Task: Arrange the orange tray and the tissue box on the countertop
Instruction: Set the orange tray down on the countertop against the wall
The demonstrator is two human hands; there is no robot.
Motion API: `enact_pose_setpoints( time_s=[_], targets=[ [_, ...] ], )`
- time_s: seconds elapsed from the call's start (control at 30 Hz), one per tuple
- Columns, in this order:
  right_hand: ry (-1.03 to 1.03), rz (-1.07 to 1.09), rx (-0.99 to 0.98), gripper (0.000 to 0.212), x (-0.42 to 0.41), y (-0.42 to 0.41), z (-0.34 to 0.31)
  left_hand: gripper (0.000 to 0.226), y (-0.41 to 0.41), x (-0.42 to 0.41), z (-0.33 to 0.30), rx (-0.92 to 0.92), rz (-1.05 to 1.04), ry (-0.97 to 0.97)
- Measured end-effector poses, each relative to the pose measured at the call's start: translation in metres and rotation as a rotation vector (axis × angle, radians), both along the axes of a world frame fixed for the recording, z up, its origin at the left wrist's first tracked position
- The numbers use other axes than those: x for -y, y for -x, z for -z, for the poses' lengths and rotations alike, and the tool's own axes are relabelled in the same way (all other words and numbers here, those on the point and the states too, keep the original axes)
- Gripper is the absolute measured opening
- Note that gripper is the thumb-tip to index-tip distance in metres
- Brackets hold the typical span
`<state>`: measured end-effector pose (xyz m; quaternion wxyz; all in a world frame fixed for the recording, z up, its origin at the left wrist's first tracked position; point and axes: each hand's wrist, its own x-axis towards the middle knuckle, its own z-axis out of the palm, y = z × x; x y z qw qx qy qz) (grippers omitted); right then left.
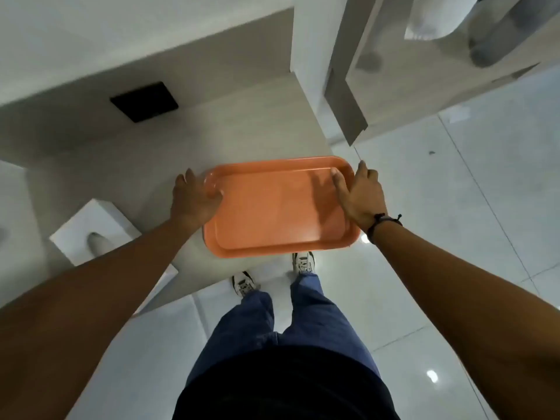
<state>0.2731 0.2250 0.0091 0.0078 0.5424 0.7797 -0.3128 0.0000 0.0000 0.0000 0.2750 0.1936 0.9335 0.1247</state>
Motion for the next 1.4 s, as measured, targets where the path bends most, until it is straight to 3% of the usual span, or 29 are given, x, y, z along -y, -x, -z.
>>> enact_pose_setpoints(
  time_s=[0.13, 0.2, 0.37, 0.7, 1.07, 1.4],
  targets=[
    [0.048, 0.051, 0.116, 0.050, 0.003, -0.009, 0.024, 0.040, -0.001, 0.013, 0.013, 0.085, -0.034, 0.095],
    [0.061, 0.072, 0.125, 0.037, 0.002, -0.010, 0.032, 0.033, -0.005, 0.015, 0.016, 0.094, -0.041, 0.068],
    [0.060, 0.108, 0.100, 0.029, -0.005, -0.003, 0.039, 0.037, -0.004, 0.015, 0.023, 0.089, -0.065, 0.032],
    [0.012, -0.023, 0.070, 0.032, -0.021, 0.070, 0.050, 0.034, 0.026, 0.039, 0.026, 0.035, -0.218, -0.049],
    [0.037, -0.156, -0.002, 0.041, -0.025, 0.179, 0.056, 0.062, 0.090, 0.068, 0.025, -0.031, -0.295, 0.016],
    [0.018, -0.179, -0.043, 0.043, -0.025, 0.202, 0.058, 0.066, 0.108, 0.068, 0.040, -0.094, -0.319, 0.023]
  ],
)
